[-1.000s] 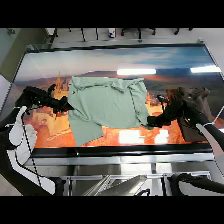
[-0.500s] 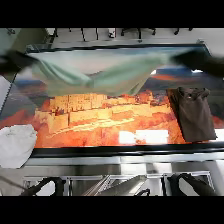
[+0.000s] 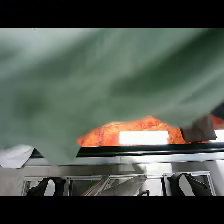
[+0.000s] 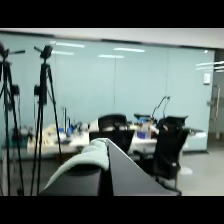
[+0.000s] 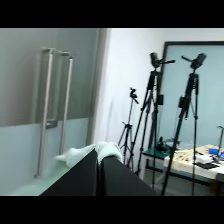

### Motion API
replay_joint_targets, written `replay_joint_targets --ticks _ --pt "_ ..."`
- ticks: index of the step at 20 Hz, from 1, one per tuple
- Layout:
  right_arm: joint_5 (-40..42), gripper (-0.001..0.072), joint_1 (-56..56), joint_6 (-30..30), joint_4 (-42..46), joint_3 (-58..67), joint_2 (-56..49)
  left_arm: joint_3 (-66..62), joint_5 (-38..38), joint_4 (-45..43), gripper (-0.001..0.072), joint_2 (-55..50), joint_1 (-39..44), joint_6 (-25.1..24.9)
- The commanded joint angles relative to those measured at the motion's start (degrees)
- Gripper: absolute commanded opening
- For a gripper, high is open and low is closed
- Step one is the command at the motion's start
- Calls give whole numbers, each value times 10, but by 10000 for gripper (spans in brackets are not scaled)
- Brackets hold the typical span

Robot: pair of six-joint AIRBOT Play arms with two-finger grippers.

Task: Fold the shirts.

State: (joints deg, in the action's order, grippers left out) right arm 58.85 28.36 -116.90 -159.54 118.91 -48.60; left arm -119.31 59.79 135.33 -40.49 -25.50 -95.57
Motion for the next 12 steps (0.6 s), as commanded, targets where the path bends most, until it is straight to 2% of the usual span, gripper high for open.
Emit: replay_joint_targets --ticks 1,3,5,7,9,12 --pt "35 19 7 -1 25 -35 -5 37 57 32 12 -36 -7 19" --pt "43 18 -11 0 25 -134 -18 111 92 83 12 -82 -7 1" --pt "19 18 -62 -24 41 -261 -33 193 88 82 12 -132 33 -24" --pt "-45 18 -125 -34 94 -392 -59 277 56 42 13 -190 105 -52" --pt "-132 18 -173 -34 143 -506 -110 349 -5 -23 13 -272 176 -55" --pt "-228 18 -199 -46 160 -584 -242 398 -68 -48 12 -440 222 -67"
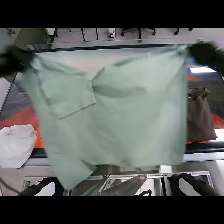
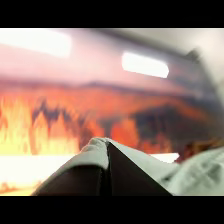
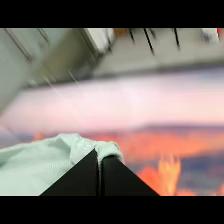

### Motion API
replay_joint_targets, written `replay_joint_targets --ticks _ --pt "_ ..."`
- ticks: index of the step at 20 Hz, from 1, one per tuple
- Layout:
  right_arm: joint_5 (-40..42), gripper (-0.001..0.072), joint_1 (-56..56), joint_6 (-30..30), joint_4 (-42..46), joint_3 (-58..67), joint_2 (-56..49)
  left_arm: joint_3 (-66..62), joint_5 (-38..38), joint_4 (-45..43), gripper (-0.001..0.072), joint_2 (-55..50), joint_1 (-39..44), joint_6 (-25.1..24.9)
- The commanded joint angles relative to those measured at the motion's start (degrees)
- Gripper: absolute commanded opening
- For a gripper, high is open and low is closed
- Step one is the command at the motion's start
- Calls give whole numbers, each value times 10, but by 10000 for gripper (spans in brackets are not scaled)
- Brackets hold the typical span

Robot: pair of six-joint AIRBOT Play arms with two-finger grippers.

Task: Fold the shirts.

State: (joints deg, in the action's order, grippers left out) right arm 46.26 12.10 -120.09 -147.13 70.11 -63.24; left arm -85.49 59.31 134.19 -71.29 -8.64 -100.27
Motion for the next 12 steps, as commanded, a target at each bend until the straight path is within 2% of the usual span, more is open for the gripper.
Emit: replay_joint_targets --ticks 1,4,7,10,12 --pt "-110 17 -37 -16 28 -92 -150 55 -73 -35 12 -189 58 -24" --pt "-125 18 -36 -17 14 -40 -288 -25 -71 -35 12 -352 57 -34" --pt "-116 17 -35 -10 14 83 -390 -150 -79 -36 12 -445 49 -15" --pt "-66 17 -26 40 33 256 -463 -295 -57 -37 12 -497 29 40" --pt "-10 17 -22 112 103 356 -494 -359 -33 -36 11 -508 22 57"
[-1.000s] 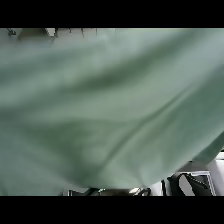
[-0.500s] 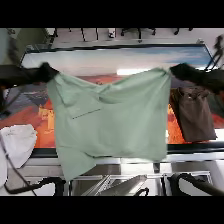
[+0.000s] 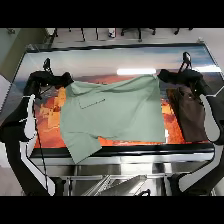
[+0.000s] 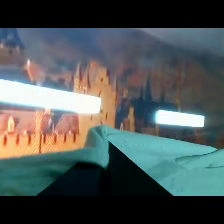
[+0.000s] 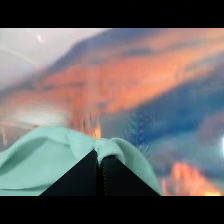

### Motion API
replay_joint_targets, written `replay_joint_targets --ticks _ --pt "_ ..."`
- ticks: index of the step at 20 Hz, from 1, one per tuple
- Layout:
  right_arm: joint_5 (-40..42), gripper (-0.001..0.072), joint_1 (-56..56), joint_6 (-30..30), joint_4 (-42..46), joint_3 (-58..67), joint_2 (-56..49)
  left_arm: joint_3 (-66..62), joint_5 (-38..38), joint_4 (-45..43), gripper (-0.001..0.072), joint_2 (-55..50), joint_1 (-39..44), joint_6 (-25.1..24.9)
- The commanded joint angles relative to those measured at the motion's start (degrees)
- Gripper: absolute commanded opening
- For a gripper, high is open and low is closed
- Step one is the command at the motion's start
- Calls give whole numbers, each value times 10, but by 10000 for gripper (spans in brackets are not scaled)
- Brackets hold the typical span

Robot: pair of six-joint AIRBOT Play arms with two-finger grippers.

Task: Fold the shirts.

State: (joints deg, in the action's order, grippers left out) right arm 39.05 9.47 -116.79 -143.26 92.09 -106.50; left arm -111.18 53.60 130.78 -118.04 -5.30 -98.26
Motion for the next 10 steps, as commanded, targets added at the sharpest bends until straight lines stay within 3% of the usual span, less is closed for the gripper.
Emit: replay_joint_targets --ticks 1,4,7,10 --pt "97 17 4 108 104 170 -67 -109 24 -3 12 -34 -14 38" --pt "220 17 -1 118 182 215 -56 -52 10 -5 12 14 -24 38" --pt "320 17 -2 119 269 215 -40 -29 72 -44 12 33 -43 38" --pt "333 17 -10 141 334 187 -41 -33 136 -117 12 31 -41 38"
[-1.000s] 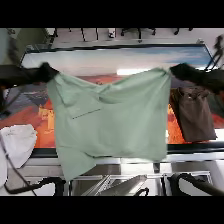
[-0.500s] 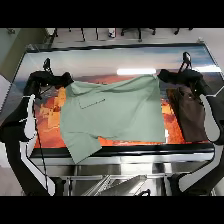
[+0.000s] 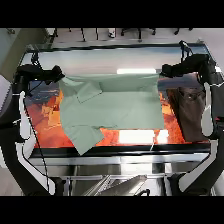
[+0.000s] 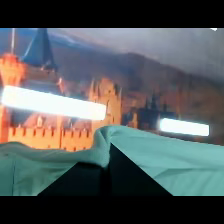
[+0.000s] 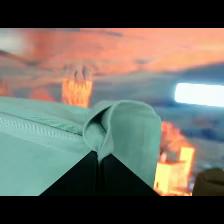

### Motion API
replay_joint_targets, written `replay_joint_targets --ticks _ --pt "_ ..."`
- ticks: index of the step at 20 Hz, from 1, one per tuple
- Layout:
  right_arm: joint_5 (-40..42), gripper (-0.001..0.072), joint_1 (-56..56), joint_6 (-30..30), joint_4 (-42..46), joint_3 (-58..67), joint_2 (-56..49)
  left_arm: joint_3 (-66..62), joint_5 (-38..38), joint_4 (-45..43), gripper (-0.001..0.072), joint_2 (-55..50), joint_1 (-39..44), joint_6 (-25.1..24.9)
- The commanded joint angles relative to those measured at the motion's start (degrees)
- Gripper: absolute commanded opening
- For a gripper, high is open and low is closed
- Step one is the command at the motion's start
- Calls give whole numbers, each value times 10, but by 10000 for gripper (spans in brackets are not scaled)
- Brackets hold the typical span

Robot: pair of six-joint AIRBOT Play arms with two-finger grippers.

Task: Fold the shirts.

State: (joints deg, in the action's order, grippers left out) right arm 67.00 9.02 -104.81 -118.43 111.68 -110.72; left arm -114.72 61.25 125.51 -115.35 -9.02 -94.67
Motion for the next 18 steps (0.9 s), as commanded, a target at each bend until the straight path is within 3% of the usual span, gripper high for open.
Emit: replay_joint_targets --ticks 1,8,13,18 --pt "39 17 -12 24 95 -25 2 3 76 -92 12 1 -1 3" --pt "-50 17 -60 59 156 -103 -3 5 112 -197 12 -18 26 13" --pt "-42 18 -64 119 196 -103 -19 6 125 -246 13 -44 47 23" --pt "-40 18 -67 119 198 -103 -25 5 111 -254 12 -57 57 24"
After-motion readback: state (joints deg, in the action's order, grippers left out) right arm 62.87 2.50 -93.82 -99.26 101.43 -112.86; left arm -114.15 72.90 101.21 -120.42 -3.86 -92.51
